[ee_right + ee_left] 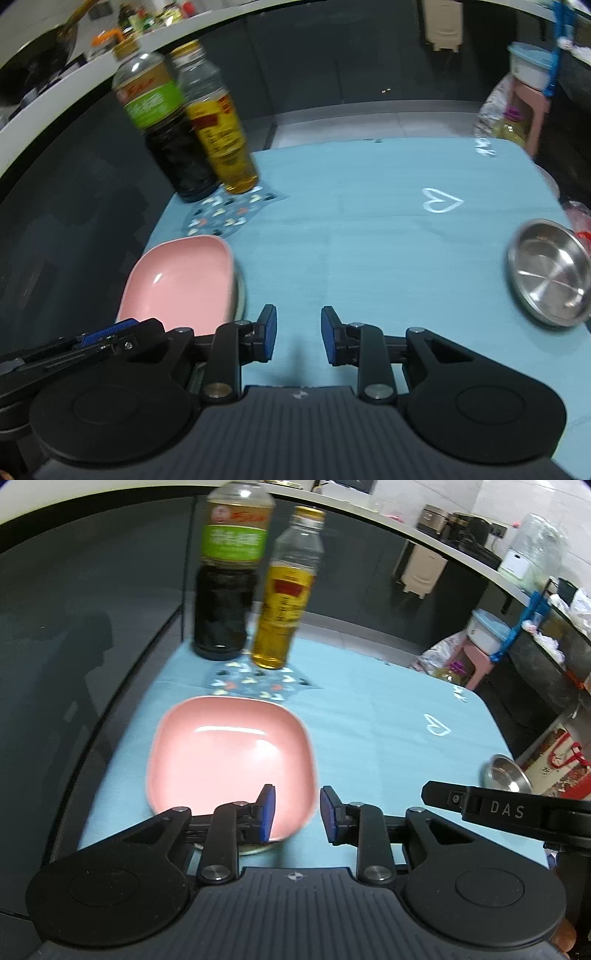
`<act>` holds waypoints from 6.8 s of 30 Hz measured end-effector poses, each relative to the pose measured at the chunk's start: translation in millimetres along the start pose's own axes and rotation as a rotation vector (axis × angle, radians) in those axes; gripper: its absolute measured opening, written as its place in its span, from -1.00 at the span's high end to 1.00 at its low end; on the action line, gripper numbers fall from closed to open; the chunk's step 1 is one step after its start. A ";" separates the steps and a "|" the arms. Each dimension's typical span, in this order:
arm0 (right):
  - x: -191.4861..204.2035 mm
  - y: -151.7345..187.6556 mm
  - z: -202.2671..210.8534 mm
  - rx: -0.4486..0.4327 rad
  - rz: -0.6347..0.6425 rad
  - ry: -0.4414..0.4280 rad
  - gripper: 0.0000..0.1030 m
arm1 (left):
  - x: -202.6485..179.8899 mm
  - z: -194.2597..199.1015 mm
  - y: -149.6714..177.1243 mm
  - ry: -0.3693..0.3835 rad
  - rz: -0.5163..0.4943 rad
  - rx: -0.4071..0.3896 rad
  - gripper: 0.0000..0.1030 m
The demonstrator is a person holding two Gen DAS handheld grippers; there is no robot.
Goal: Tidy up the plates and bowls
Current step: 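Open both grippers and withdraw from the pink dish, then move both grippers to the stainless steel bowl's rim, then close both grippers on the steel bowl's rim, then lift the steel bowl with both grippers and carry it over the pink dish, then lower the steel bowl into the pink dish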
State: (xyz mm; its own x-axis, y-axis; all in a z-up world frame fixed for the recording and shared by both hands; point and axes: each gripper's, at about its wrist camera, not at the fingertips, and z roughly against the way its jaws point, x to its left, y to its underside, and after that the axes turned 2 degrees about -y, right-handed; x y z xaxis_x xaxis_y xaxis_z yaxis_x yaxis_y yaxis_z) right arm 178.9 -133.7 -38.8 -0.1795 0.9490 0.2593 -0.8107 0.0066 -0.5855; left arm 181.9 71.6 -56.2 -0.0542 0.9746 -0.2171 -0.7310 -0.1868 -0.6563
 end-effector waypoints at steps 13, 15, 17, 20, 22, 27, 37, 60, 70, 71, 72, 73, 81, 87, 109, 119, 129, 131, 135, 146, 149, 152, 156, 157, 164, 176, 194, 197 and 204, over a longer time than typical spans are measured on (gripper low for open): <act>-80.7 9.6 36.1 -0.082 -0.118 0.054 0.35 | -79.3 -5.1 6.2 0.077 -0.076 0.016 0.50; -92.1 11.1 39.5 -0.088 -0.137 0.059 0.35 | -91.6 -8.5 7.0 0.093 -0.083 0.021 0.50; -103.2 12.2 42.5 -0.093 -0.157 0.063 0.35 | -103.8 -11.8 8.3 0.106 -0.088 0.026 0.49; -119.3 13.3 48.2 -0.106 -0.183 0.070 0.34 | -119.5 -20.4 9.9 0.120 -0.095 0.040 0.48; -129.8 13.7 51.9 -0.116 -0.203 0.075 0.32 | -128.3 -26.6 10.6 0.135 -0.098 0.051 0.48; -156.4 16.7 61.9 -0.148 -0.256 0.092 0.20 | -153.1 -37.9 12.7 0.161 -0.121 0.066 0.48; -194.6 17.1 68.5 -0.176 -0.335 0.095 0.18 | -189.6 -51.8 10.2 0.209 -0.147 0.047 0.37; -252.3 13.0 30.7 -0.130 -0.459 0.135 0.18 | -246.9 -137.1 18.3 0.159 -0.204 0.153 0.36; -255.2 10.0 14.9 -0.123 -0.437 0.133 0.45 | -255.1 -145.2 20.3 0.152 -0.264 0.144 0.71; -253.9 10.2 13.7 -0.118 -0.422 0.135 0.56 | -255.6 -143.7 21.5 0.145 -0.273 0.134 0.71; -252.4 10.5 13.5 -0.123 -0.411 0.148 0.60 | -255.7 -141.5 23.0 0.140 -0.282 0.124 0.71; -252.3 11.4 13.9 -0.125 -0.408 0.149 0.62 | -255.8 -139.2 23.6 0.138 -0.287 0.117 0.70; -243.2 14.3 30.4 -0.143 -0.402 0.119 0.62 | -243.2 -108.6 20.0 0.143 -0.264 0.086 0.69; -218.5 13.6 46.4 -0.171 -0.352 0.088 0.61 | -226.4 -78.7 20.3 0.121 -0.250 0.045 0.68; -141.6 16.6 55.0 -0.181 -0.209 0.028 0.61 | -148.1 -25.7 19.7 0.077 -0.158 -0.031 0.65; -104.9 19.2 44.8 -0.156 -0.158 0.016 0.61 | -115.4 -14.7 15.7 0.061 -0.113 -0.050 0.64; -77.0 18.2 39.3 -0.146 -0.115 0.025 0.61 | -90.0 -10.8 14.3 0.029 -0.097 -0.053 0.64; -70.4 17.5 36.6 -0.142 -0.105 0.024 0.61 | -83.4 -8.9 14.1 0.022 -0.093 -0.059 0.64; -56.5 15.2 31.0 -0.131 -0.084 0.020 0.61 | -66.8 -6.9 12.1 0.008 -0.076 -0.067 0.64; -13.7 7.6 12.5 -0.100 -0.022 0.002 0.61 | -21.5 -4.2 5.9 -0.024 -0.023 -0.079 0.64; -2.8 5.9 7.0 -0.091 -0.007 -0.002 0.61 | -9.4 -3.7 4.5 -0.036 -0.009 -0.084 0.63; 9.7 3.4 1.8 -0.084 0.009 -0.007 0.61 | 2.9 -3.0 2.1 -0.052 0.008 -0.088 0.63; 25.5 0.1 -6.9 -0.071 0.033 -0.017 0.61 | 19.5 -0.8 -0.3 -0.069 0.026 -0.096 0.63; 29.3 -0.7 -9.7 -0.066 0.039 -0.019 0.61 | 22.8 -0.6 -0.5 -0.074 0.030 -0.097 0.63; 51.7 -3.5 -30.0 -0.020 0.067 -0.027 0.61 | 46.9 -5.5 -1.2 -0.100 0.054 -0.093 0.62; 80.2 -4.3 -58.1 0.034 0.115 -0.014 0.61 | 75.1 -18.9 -2.4 -0.121 0.076 -0.071 0.61; 80.0 -6.7 -77.7 0.073 0.091 -0.013 0.61 | 84.4 -33.1 -2.5 -0.108 0.097 0.010 0.55; 78.6 -6.1 -76.0 0.073 0.080 -0.019 0.61 | 83.4 -32.7 -3.2 -0.111 0.095 0.015 0.52; 75.6 -6.1 -72.3 0.069 0.059 -0.031 0.60 | 81.7 -31.1 -1.5 -0.110 0.096 0.033 0.50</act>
State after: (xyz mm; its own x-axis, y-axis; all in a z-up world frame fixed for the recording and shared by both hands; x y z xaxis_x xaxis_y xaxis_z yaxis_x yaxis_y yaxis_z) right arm 210.6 -39.2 -71.2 -0.2440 0.9370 0.2499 -0.8343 -0.0715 -0.5467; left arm 199.7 147.7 -95.4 -0.1980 0.9603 -0.1964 -0.7409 -0.2778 -0.6115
